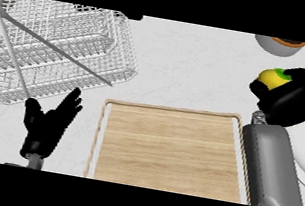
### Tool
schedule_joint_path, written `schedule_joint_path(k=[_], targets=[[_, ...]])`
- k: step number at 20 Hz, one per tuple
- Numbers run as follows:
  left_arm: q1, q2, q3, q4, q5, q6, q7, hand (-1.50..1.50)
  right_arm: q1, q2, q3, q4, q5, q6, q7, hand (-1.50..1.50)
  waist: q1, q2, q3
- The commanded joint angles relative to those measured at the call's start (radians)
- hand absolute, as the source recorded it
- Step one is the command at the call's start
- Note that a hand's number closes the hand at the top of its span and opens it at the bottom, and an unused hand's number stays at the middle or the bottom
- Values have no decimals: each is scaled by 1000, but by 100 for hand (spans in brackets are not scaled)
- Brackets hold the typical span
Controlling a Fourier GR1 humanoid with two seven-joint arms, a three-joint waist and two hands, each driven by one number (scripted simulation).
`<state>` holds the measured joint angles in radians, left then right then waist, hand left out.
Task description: Pick the lemon from the tray and place it in the plate
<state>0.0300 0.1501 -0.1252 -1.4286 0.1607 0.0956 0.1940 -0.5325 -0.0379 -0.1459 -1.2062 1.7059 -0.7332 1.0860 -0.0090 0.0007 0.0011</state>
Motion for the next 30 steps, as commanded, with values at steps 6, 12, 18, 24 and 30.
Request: schedule_joint_path(k=[6, 12, 18, 24, 30], targets=[[12, 10, 13, -23, 15, -18, 15, 0, 133, -92, -257, -27, -29, -246, 32, 150, 8, 1, 0], [-82, -20, 25, 80, -11, -7, -10, 0, 199, -215, -288, 136, -287, -431, -143, 150, 8, 3, 0], [-22, -10, 0, -29, -12, -20, 56, 0, 157, -395, -288, 358, -601, -493, -339, 150, 22, 3, 1], [-48, -24, 9, 35, -14, -23, 11, 0, 152, -429, -310, 495, -809, -165, -372, -150, 27, 12, 4], [-63, -19, 20, 3, -11, -16, 51, 0, 171, -430, -378, 467, -1165, -135, -793, -150, 13, 3, 4]])
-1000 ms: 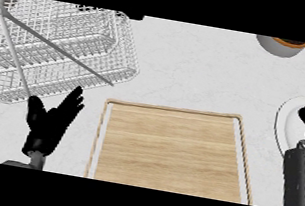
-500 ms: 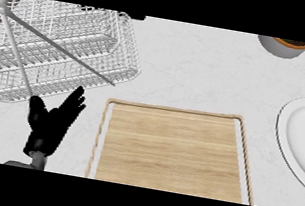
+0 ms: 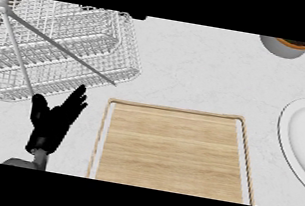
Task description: Pick the lemon from the tray and place it in the plate
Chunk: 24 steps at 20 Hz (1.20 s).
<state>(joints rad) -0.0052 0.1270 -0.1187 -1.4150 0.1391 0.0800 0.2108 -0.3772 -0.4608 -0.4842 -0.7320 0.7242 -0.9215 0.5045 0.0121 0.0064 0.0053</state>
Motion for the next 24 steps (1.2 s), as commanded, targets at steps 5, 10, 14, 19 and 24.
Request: schedule_joint_path(k=[5, 10, 14, 19, 24], targets=[[26, 18, 15, -18, 17, -28, -1, 0, 7, 26, -135, -48, -345, -21, -493, -150, -1, -2, 1], [49, 2, -4, -49, -10, -9, -22, 0, 28, 78, -266, -80, -540, -44, -740, -150, -1, -3, -1], [33, -11, 12, -33, -11, 7, 3, 0, 148, 125, -312, -216, -685, 114, -818, -150, -18, -8, -4], [79, -30, -10, -42, -29, 17, 0, 0, 311, 286, -267, -429, -762, 262, -832, -150, -27, -13, -6], [35, -22, 20, 17, -27, -6, -26, 0, 512, 305, -215, -623, -778, 400, -795, -150, -25, -9, -6]])
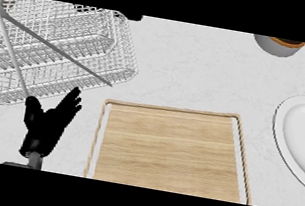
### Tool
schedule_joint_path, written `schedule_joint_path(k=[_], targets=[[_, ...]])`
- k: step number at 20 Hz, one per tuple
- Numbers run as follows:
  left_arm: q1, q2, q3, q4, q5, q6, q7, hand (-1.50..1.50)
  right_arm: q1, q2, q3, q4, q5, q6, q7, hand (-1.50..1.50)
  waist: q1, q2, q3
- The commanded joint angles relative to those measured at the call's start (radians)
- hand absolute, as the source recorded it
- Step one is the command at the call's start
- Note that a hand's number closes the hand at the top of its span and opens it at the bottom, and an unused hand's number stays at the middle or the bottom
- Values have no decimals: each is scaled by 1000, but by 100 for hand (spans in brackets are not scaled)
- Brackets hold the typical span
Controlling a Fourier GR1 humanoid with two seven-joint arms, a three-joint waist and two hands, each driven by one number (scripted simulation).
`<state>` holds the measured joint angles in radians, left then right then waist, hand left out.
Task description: Pick the lemon from the tray and place it in the plate
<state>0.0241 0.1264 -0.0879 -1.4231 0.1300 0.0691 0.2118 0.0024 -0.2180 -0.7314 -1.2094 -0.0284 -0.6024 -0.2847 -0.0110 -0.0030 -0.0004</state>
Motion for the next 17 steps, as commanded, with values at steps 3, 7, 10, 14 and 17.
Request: schedule_joint_path(k=[3, 7, 10, 14, 17], targets=[[-32, 3, 20, -8, -4, 13, 44, 0, 263, 209, 93, -286, 1, 68, -21, -150, -5, 0, -1], [47, 6, 11, -79, 4, -24, 28, 0, 320, 214, 125, -308, 75, 38, 5, -150, 9, 2, 0], [14, -13, 19, -38, -13, -5, 20, 0, 400, 216, 297, -423, 83, -72, 85, -150, 7, 2, 0], [66, -59, -39, -74, -57, 19, 9, 0, 519, 217, 353, -489, 67, -89, 99, -150, 7, 2, 0], [12, -51, -19, -55, -55, 8, 35, 0, 524, 218, 471, -482, 65, -210, 82, -150, 6, 2, 0]])
